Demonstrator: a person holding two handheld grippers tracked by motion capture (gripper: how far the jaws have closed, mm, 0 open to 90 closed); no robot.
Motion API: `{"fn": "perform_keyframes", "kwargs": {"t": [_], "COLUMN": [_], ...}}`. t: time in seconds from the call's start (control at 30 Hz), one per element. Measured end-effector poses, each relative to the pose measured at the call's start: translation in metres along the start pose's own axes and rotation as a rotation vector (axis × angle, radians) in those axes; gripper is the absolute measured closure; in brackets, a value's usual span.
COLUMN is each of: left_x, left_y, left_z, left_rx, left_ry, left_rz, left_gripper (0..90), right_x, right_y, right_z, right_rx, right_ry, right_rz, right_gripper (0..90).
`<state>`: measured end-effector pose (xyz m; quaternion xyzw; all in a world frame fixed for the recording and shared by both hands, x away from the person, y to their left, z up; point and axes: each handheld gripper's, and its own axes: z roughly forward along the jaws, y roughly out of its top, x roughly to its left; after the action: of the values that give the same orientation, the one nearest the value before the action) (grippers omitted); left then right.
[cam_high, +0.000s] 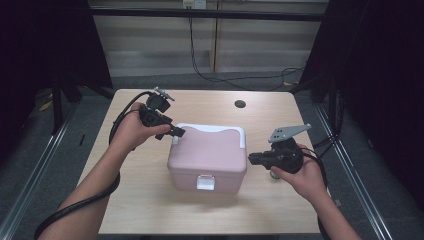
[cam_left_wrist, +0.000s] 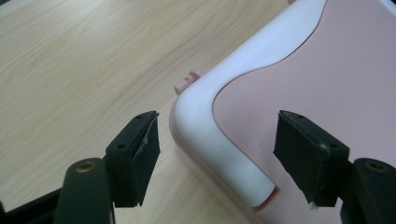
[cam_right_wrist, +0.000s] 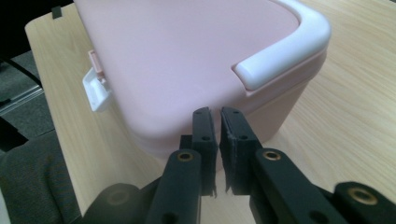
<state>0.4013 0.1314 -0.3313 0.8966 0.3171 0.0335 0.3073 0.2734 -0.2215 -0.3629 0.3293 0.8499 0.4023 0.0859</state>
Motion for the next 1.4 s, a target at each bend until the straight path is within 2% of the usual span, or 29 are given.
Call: {"fn": "perform_keyframes", "kwargs": {"t": [0.3, 0.7, 0.73, 0.87, 0.93, 1.07, 1.17, 1.27, 1.4], "left_x": [-0.003, 0.0, 0.0, 0.001, -0.001, -0.002, -0.002, -0.003, 0.0], "left_y": [0.005, 0.006, 0.006, 0.006, 0.006, 0.007, 0.008, 0.009, 0.009], "left_z": [0.005, 0.012, 0.013, 0.017, 0.018, 0.018, 0.018, 0.018, 0.021], "left_rx": [0.007, 0.032, 0.032, 0.018, 0.017, 0.022, 0.026, 0.033, 0.016], "left_ry": [0.001, 0.0, 0.007, -0.023, -0.032, -0.022, -0.021, -0.011, -0.027], "left_rz": [0.005, -0.004, -0.008, -0.04, -0.033, -0.035, -0.05, -0.044, -0.092], "left_gripper": [30.9, 31.6, 31.6, 31.8, 32.1, 31.5, 31.7, 32.1, 32.5], "right_x": [0.003, 0.011, 0.011, 0.012, 0.012, 0.012, 0.01, 0.009, 0.008], "right_y": [0.013, 0.026, 0.026, 0.027, 0.028, 0.028, 0.027, 0.026, 0.027], "right_z": [-0.002, 0.011, 0.011, 0.012, 0.013, 0.014, 0.015, 0.017, 0.017], "right_rx": [0.002, 0.039, 0.039, 0.038, 0.038, 0.033, 0.022, 0.011, 0.012], "right_ry": [0.006, 0.024, 0.024, 0.025, 0.022, 0.018, 0.034, 0.046, 0.05], "right_rz": [-0.006, -0.043, -0.043, -0.044, -0.044, -0.042, -0.014, 0.002, 0.003], "right_gripper": [90.0, 90.0, 90.0, 90.0, 90.0, 90.0, 90.0, 90.0, 90.0]}}
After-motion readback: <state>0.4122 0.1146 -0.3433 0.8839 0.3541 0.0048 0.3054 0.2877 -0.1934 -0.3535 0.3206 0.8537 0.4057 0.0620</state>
